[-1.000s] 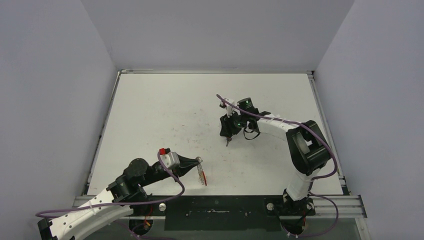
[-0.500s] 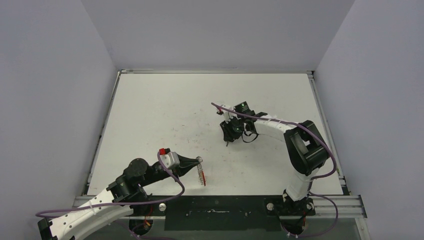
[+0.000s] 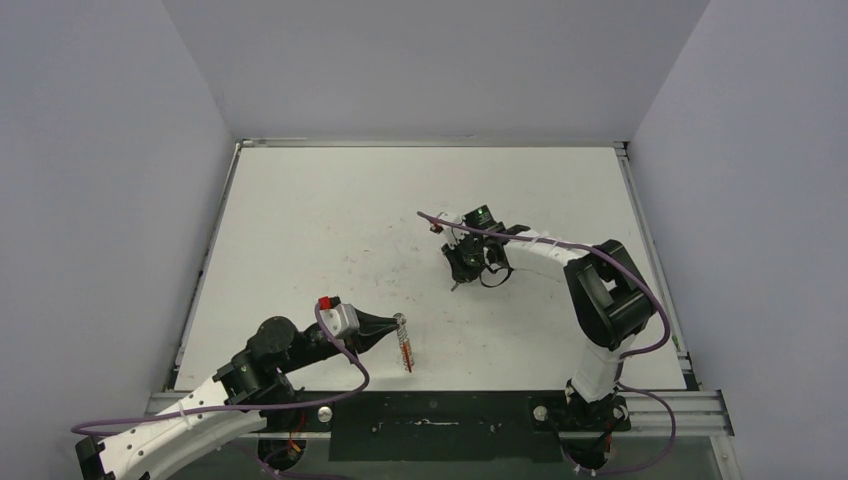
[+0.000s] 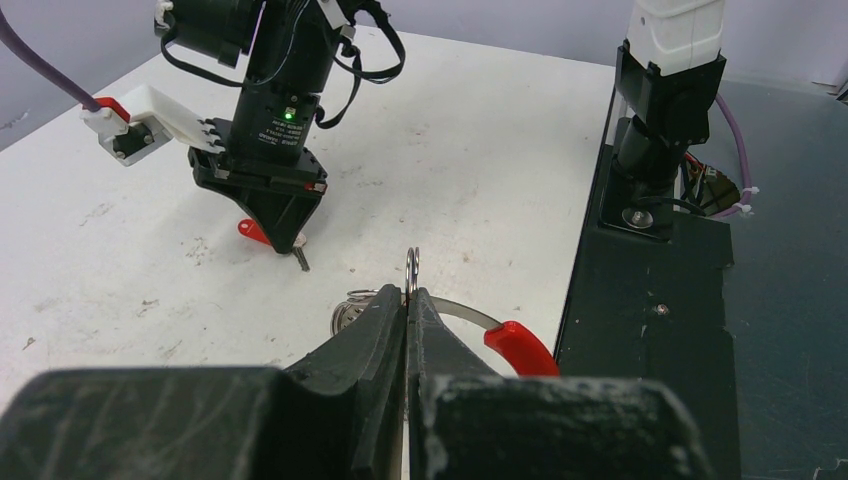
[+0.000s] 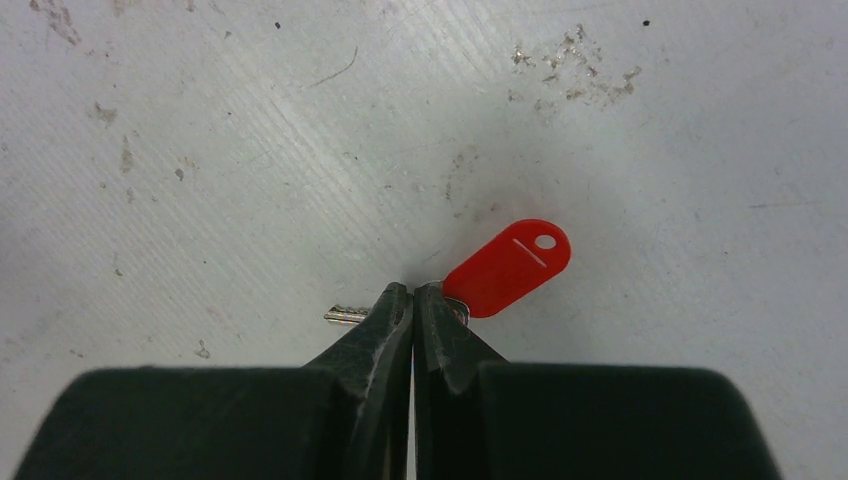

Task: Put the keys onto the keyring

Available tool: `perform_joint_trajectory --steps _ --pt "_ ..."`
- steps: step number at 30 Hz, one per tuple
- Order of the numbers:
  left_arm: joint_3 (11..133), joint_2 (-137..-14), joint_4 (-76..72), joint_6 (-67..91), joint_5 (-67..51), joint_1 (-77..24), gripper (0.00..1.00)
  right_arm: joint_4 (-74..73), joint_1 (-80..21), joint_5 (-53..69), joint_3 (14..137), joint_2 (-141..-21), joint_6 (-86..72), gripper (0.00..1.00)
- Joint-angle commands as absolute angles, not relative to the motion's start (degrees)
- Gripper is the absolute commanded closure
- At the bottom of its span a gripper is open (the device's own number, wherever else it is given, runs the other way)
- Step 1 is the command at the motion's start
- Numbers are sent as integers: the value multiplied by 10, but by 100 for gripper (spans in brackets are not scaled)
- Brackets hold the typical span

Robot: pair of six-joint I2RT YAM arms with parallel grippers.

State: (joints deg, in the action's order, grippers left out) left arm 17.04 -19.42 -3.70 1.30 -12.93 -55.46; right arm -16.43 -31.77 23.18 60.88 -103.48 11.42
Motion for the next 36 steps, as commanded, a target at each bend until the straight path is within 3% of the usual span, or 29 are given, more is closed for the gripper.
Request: perform_joint_trajectory --steps 1,22,30,36 --pt "174 -191 -81 14 -136 -558 100 -167 -331 190 619 -989 127 100" --pt "169 -187 -81 18 -134 -558 100 -200 -387 56 630 -977 149 92" --pt "167 -184 -79 18 -134 -558 100 -176 -393 32 618 -957 144 63" --pt "165 -184 -82 19 -133 -558 100 -166 -393 24 602 -940 146 57"
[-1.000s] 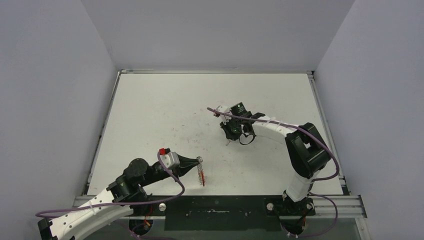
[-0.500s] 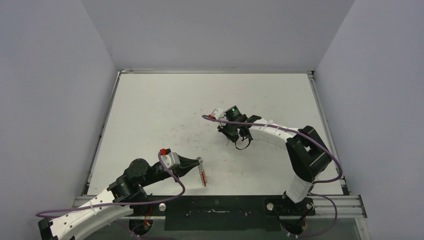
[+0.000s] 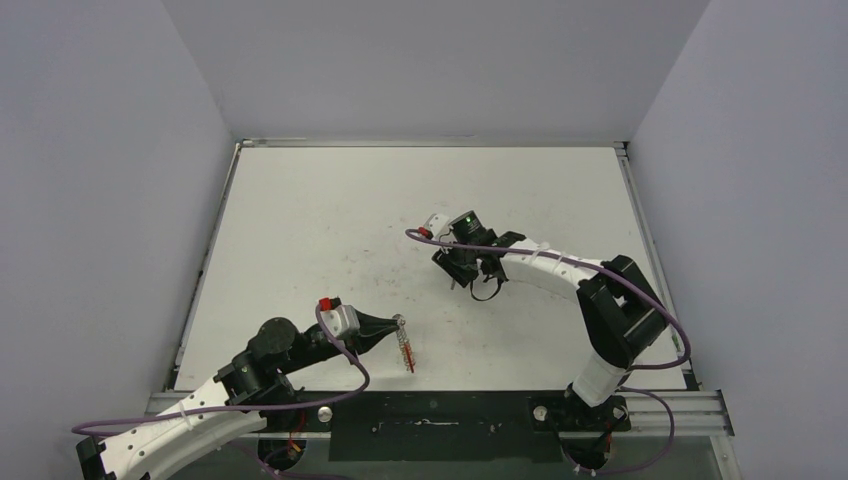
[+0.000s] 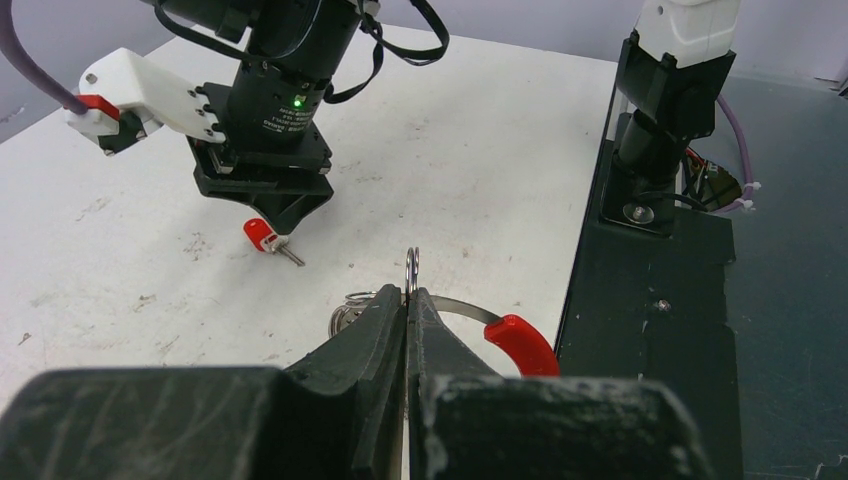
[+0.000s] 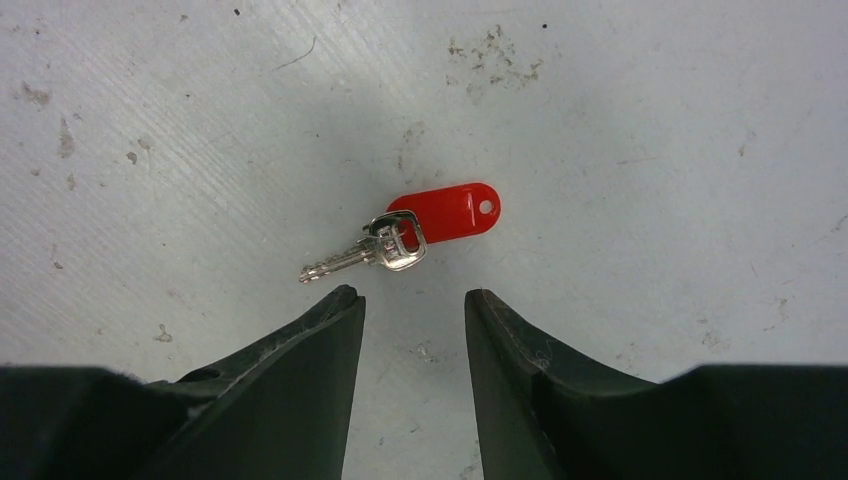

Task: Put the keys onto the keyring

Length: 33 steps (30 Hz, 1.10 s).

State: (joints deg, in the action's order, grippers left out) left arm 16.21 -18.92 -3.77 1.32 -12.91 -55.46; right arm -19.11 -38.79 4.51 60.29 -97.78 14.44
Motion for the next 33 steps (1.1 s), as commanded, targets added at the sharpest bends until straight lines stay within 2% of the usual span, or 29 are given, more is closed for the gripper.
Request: perform_joint_trajectory --steps 1,14,21,23,27,28,33 --pt "164 -184 -83 19 -132 -558 100 -169 -393 26 604 -943 148 57" --pt "164 -185 -84 22 -133 -558 100 -167 -394 78 644 -984 116 57" --pt "163 -184 -84 21 -131 -558 100 -82 -388 80 604 -952 35 56" --pt "163 -183 -82 21 -132 -558 100 -48 -384 48 582 -919 7 45" --pt "162 -177 -77 20 -131 -558 100 15 -370 -26 538 -857 -46 4" --pt "161 -175 -77 20 -131 -558 100 26 -364 -41 529 -845 -60 0" --pt "159 -172 -80 17 -130 -558 100 10 -312 -52 522 -820 -169 0"
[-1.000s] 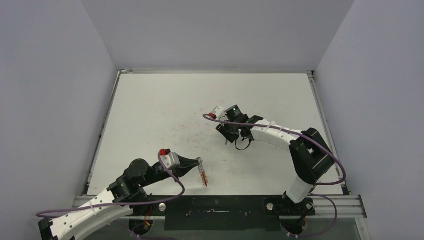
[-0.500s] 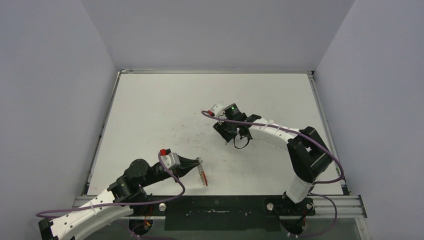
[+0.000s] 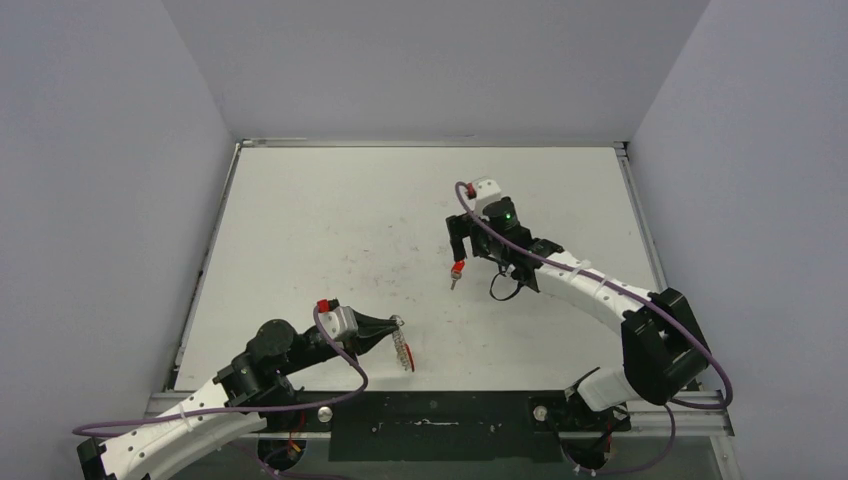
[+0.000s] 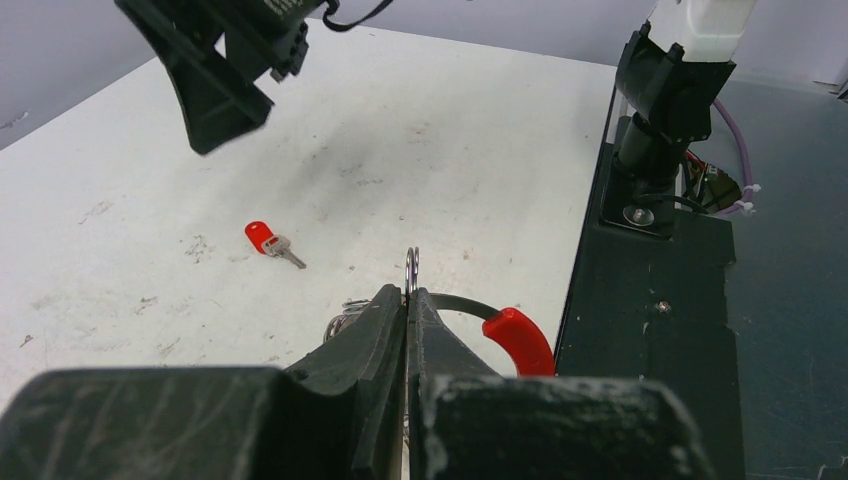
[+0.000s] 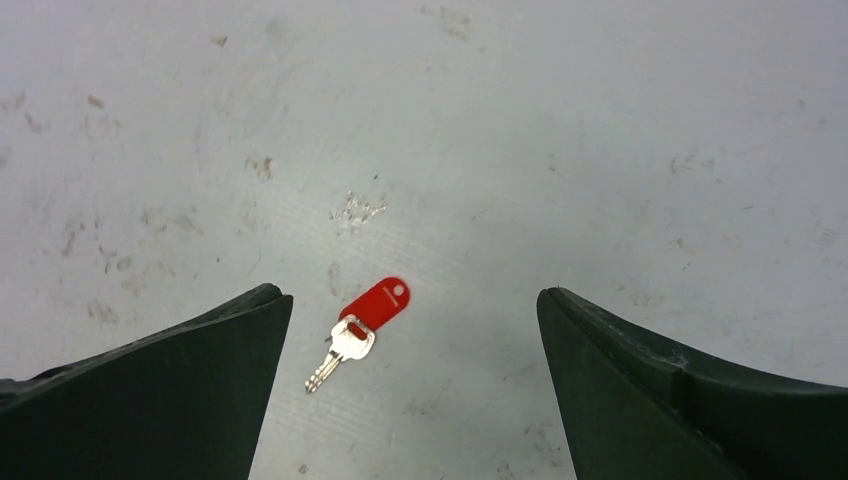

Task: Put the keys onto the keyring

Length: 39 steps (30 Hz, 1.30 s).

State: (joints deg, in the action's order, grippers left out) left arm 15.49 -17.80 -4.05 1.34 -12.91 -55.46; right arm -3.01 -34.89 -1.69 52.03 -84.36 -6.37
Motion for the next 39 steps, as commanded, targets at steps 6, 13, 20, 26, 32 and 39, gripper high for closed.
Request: perform_joint_trajectory --steps 6,13,20,26,32,39 --pt "161 -174 -81 17 -135 -558 100 122 -206 248 488 -873 -289 0" --pt "163 -164 -67 17 -135 -558 100 33 -206 156 508 -840 -258 0" --pt "160 -161 -69 17 -134 -558 100 -58 -219 -16 518 -719 -162 0" --pt "162 -166 -68 14 -132 -558 100 -53 -222 -164 488 -620 -174 0" --pt "163 -170 -69 14 -134 -558 100 -163 -218 -168 526 -631 -290 0" --pt "161 -165 -67 20 -133 -558 100 -158 -221 -36 507 -708 -369 0"
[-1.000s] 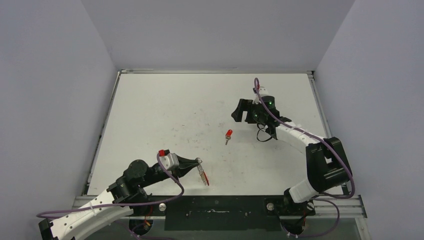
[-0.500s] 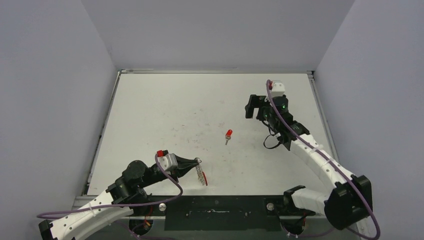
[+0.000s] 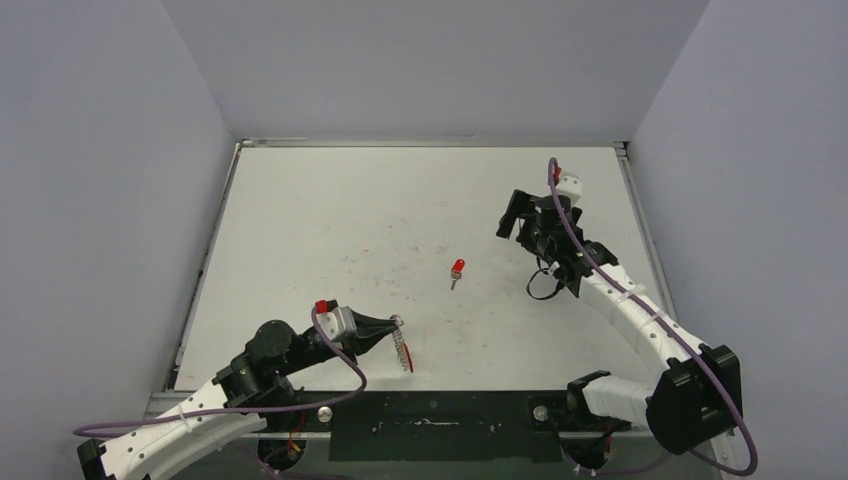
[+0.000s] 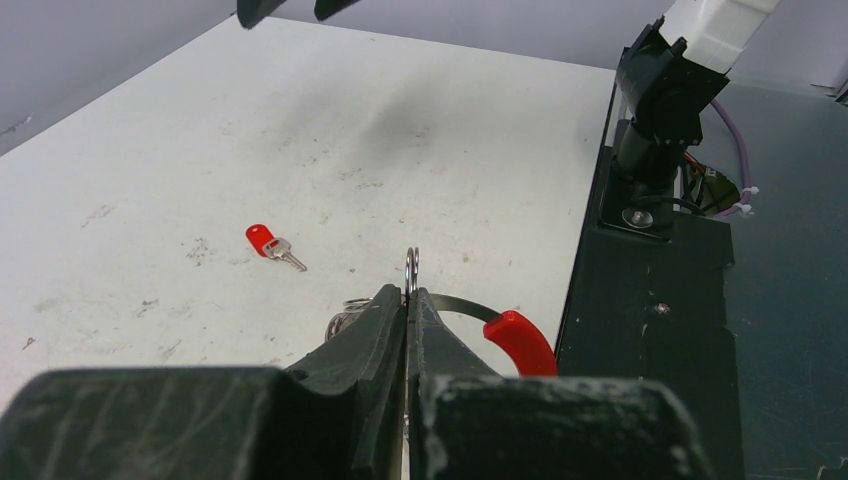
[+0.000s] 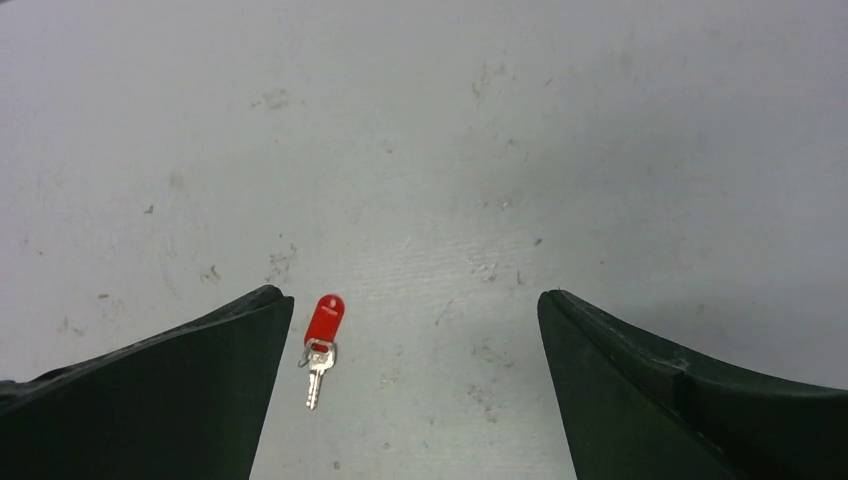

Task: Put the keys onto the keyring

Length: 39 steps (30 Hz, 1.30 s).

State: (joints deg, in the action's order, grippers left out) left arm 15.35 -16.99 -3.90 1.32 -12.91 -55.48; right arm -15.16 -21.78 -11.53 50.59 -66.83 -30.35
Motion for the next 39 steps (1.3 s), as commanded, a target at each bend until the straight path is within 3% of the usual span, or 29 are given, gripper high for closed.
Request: perform_joint_trajectory --steps 1,8,14,20,31,39 --pt "161 -165 -66 21 -132 -558 100 -163 -227 -24 511 -727 -381 1" --pt "159 -166 -67 27 -132 -558 100 -199 -325 -20 573 -854 -383 13" --pt "152 -165 -78 30 -134 -559 100 -224 -382 -37 628 -943 -371 36" --pt "152 -164 -77 31 -135 -558 100 -233 -402 -63 652 -987 -376 48" --pt "148 -153 -69 32 -134 -559 100 -222 -407 -82 675 -1038 -378 54" --pt "149 -151 -63 31 -135 -558 100 -225 -407 -89 688 -1063 -371 82"
